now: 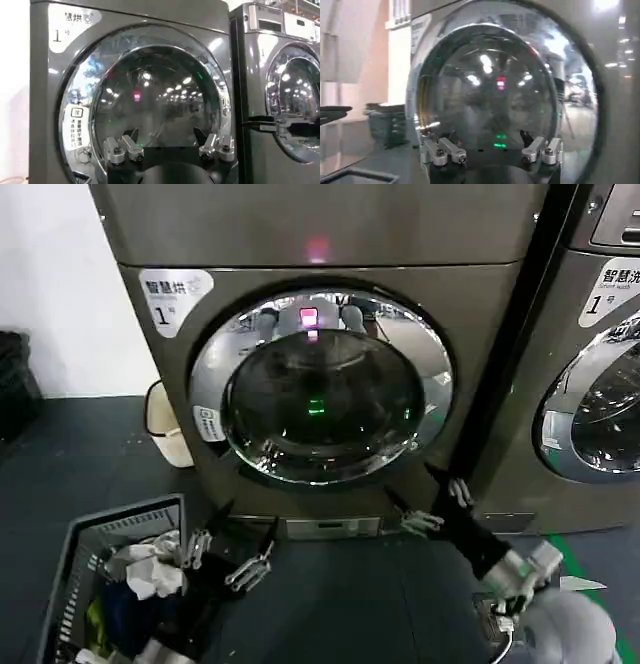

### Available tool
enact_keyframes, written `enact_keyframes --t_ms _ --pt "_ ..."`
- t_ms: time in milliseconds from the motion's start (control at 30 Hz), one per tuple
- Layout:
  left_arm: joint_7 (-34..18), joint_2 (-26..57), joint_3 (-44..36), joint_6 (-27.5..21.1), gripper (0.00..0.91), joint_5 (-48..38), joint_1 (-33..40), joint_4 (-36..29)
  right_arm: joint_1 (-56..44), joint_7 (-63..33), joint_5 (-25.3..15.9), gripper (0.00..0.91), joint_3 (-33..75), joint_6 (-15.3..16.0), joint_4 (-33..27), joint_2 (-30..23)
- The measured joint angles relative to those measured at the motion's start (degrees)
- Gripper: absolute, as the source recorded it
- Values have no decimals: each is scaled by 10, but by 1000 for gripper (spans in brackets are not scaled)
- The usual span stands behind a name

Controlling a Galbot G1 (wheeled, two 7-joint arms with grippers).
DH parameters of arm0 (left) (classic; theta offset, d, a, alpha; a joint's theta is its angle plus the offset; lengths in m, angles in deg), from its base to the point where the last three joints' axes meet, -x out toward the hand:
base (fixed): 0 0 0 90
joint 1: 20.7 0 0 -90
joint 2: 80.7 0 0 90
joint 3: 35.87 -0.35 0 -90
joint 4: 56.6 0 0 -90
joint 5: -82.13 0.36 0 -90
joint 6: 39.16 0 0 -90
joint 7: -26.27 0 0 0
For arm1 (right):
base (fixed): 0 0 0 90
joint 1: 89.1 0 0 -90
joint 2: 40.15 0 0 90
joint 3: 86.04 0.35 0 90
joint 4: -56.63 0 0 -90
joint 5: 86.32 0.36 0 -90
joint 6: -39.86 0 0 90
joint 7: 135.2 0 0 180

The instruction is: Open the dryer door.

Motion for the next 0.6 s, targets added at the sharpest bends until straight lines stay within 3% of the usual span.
enact_keyframes --t_ms 200,600 --pt "2 1 1 3 907 -4 2 0 86 16 1 907 -78 -10 -50 18" --pt "4 -3 -1 -1 907 -2 3 0 224 21 -1 907 -196 -14 -147 -3"
